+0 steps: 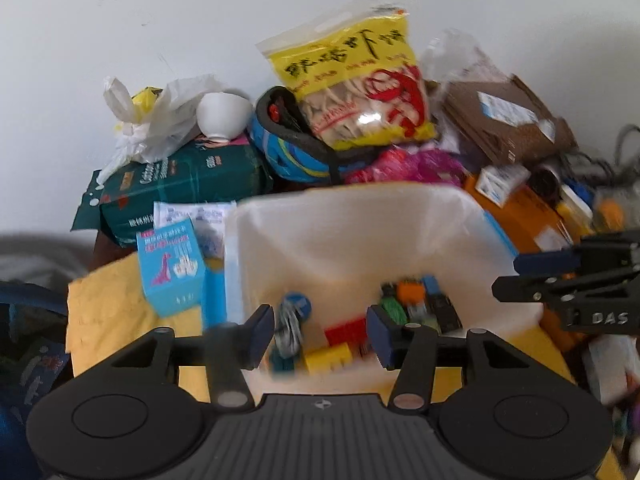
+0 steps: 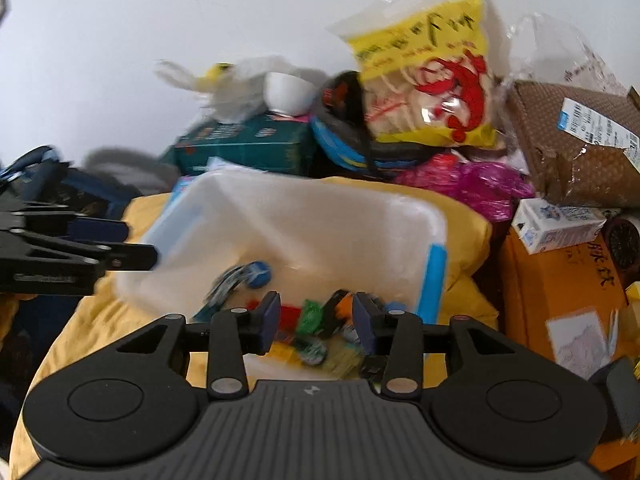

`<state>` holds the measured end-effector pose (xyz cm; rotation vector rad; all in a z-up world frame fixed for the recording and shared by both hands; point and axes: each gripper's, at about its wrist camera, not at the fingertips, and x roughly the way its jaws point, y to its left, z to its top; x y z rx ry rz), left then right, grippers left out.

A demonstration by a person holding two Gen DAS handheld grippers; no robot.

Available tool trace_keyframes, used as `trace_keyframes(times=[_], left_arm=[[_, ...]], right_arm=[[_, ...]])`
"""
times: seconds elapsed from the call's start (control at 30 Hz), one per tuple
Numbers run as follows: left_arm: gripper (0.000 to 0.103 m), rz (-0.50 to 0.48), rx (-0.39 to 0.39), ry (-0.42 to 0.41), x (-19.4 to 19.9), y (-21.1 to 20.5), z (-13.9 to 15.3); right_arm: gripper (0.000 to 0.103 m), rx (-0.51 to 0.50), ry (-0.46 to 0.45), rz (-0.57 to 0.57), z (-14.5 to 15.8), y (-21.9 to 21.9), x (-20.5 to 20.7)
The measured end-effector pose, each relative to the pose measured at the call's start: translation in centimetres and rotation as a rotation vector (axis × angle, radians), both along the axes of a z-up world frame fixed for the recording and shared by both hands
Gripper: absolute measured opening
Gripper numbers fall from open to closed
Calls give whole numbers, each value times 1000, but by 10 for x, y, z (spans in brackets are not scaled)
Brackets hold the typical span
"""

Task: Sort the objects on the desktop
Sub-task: 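Grasp the red brick with the left tool while the right tool grasps the small yellow brick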

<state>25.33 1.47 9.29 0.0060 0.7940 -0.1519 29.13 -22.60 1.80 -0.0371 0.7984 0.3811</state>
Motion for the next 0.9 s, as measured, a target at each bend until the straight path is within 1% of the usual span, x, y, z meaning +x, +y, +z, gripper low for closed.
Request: trace_keyframes(times=[0.07, 0.1, 0.17, 0.27, 0.3, 0.37, 0.43, 0.47, 0.5, 0.57, 0.67, 0.77, 0.87, 0.9], left_arm=[[55, -2, -7, -12, -31, 1, -16], [55, -3, -7, -15, -42, 2, -23], [55, 9, 1, -5, -70, 0, -46], [55, 37, -37, 50, -95, -3, -79], [55, 39, -38, 70, -100, -5, -88], [55, 32, -31, 97, -109, -13, -104], [55, 22, -36, 114, -113, -19, -113], [55, 16, -41, 119, -114, -21, -117], [55, 8, -44, 122, -116, -23, -120], [55, -5, -39, 130, -116, -29, -125], [55, -13, -46, 136, -113, -37, -133], [55, -10, -53, 139, -104, -45, -140], [54, 1, -66, 149, -94, -51, -146], [53, 3, -70, 154, -91, -52, -149]], right_arm=[[44, 4, -26, 39, -7, 3, -31], [44, 5, -25, 55, -15, 5, -46], [43, -7, 6, 91, -39, 14, -72], [39, -29, 91, 110, -82, 30, -92], [38, -38, 106, 112, -95, 35, -96], [37, -53, 118, 114, -110, 44, -98], [34, -52, 122, 107, -116, 50, -95], [30, -65, 119, 108, -118, 54, -93], [23, -79, 116, 107, -119, 57, -91], [17, -74, 113, 102, -119, 57, -89], [17, -54, 103, 96, -115, 49, -97], [17, -38, 89, 51, -115, 31, -107], [17, -33, 102, 6, -118, 9, -114], [17, -36, 111, -6, -121, 2, -116]])
